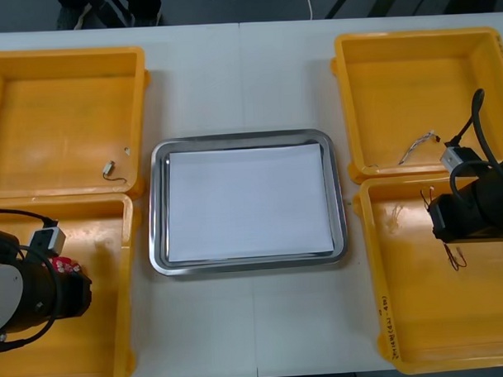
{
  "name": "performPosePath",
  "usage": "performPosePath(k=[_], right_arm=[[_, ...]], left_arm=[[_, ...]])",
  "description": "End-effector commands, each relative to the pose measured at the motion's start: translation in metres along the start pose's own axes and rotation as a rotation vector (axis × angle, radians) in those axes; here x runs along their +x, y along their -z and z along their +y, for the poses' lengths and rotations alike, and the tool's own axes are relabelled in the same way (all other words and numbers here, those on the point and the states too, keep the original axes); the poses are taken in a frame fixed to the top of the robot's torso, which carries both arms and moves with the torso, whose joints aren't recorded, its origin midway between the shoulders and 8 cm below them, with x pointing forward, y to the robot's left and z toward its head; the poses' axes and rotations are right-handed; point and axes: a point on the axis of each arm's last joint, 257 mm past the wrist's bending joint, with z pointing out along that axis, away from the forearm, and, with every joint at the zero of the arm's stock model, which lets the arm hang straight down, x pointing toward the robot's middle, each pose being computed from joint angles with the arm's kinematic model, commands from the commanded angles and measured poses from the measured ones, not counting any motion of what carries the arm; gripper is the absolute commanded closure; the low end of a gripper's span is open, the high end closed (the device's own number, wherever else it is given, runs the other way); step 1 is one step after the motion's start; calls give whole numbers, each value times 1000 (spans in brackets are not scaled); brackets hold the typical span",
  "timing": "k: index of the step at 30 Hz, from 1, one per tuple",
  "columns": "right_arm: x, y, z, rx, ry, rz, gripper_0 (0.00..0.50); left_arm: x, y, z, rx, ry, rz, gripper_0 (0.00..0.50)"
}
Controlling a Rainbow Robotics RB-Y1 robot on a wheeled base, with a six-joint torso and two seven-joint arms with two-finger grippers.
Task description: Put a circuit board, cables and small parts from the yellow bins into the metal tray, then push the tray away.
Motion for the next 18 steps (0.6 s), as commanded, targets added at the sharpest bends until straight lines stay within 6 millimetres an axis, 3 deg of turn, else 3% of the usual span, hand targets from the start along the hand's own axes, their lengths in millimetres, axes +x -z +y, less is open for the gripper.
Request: performPosePath(k=[1,10,18], right_arm=[[-16,27,19,10,38,-59,500],[-16,21,79,-14,64,-67,500],[-16,20,105,-8,124,-55,500]], left_arm=[[5,0,-1,-17,51,-13,0],[2,-8,-1,-9,56,-25,0],[3,-13,1,-8,62,-21,0]])
